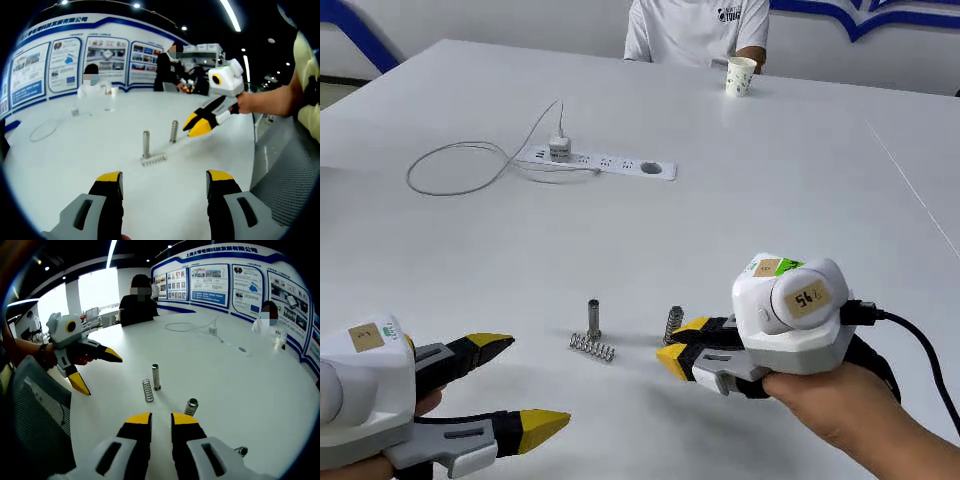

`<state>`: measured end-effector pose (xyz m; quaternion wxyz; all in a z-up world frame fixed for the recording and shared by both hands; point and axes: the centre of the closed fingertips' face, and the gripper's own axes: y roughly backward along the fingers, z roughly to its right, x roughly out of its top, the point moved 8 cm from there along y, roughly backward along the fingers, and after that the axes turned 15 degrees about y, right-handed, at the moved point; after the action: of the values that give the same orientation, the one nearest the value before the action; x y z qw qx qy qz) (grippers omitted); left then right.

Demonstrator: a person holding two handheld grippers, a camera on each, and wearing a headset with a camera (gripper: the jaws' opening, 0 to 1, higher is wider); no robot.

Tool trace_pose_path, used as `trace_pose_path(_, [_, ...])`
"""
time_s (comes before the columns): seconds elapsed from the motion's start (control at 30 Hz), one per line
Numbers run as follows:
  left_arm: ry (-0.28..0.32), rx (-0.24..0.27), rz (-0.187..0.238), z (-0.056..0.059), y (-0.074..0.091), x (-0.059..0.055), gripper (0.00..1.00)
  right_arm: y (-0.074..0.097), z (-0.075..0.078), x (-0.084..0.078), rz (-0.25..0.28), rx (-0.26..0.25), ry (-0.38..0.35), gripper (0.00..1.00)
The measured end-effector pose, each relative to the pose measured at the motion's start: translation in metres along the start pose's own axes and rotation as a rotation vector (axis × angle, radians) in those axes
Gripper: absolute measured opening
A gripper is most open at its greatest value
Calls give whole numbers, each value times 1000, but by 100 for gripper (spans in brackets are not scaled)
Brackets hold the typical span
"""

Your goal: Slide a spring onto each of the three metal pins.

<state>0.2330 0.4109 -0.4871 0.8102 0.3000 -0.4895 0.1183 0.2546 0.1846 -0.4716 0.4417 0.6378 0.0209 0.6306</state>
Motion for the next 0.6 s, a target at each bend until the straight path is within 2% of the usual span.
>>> trace_pose_path(0.6, [-6,9,6,0,5,2,69,-11,-6,18,18,30,46,16])
